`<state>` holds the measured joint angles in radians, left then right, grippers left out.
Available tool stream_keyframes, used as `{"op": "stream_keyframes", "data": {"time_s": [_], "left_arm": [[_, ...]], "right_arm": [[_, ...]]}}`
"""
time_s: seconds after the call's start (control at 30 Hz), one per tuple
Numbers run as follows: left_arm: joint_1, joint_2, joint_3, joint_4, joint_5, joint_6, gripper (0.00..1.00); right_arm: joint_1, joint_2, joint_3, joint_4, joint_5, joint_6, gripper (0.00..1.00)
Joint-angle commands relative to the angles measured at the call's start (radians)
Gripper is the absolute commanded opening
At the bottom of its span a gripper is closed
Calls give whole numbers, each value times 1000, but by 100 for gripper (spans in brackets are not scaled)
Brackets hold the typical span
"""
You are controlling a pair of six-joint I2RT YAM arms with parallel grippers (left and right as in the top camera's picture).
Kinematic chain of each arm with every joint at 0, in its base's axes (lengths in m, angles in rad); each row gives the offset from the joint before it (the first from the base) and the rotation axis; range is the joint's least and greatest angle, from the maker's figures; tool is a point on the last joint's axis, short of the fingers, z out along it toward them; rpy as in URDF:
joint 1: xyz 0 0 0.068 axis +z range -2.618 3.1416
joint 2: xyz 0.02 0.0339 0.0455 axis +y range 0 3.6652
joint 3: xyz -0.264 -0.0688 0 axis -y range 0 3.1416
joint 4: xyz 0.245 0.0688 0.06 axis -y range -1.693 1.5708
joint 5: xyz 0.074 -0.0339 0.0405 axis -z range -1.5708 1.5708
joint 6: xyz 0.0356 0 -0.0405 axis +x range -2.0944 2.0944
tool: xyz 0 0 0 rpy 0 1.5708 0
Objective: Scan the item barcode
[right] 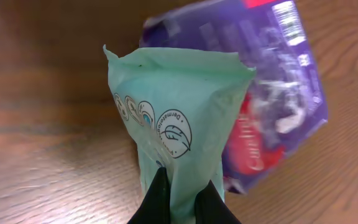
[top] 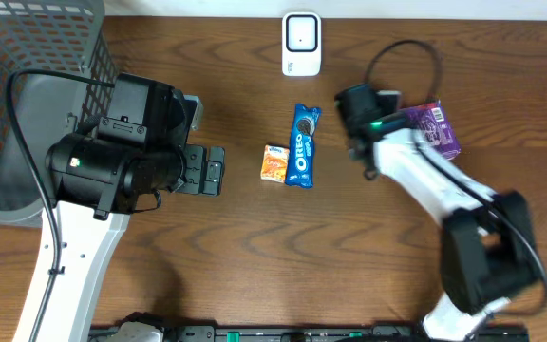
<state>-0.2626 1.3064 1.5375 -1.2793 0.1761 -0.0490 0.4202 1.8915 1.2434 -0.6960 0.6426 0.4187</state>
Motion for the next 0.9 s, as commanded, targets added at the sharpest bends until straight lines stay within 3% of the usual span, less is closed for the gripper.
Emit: {"op": "stream_keyframes", "data": {"time_s": [0.0, 0.07, 0.17, 0.3, 0.37, 0.57, 0.63, 0.83, 0.87], "left_arm": [[5, 3, 9, -3, -13, -1, 98], [5, 3, 9, -3, -13, -1, 98], [5, 3, 9, -3, -13, -1, 98], [5, 3, 9, -3, -13, -1, 98], [5, 3, 9, -3, -13, -1, 98], [5, 3, 9, -3, -13, -1, 98], [5, 3, 9, -3, -13, -1, 98], [5, 3, 9, -3, -13, -1, 98], [5, 3, 9, -3, -13, -1, 98]], "right_arm": [[50, 84, 2, -1, 175, -43, 1], [79, 114, 2, -8, 164, -43, 2], [125, 122, 3, 0, 100, -37, 20], [164, 109, 53, -3, -8, -8, 33], [170, 104, 108, -15, -75, -8, 46], [137, 102, 320, -151, -186, -5, 55], [105, 102, 383, -217, -239, -5, 51], [-19, 105, 401, -377, -460, -13, 1], [-35, 105, 383, -389, -497, -13, 1]]}}
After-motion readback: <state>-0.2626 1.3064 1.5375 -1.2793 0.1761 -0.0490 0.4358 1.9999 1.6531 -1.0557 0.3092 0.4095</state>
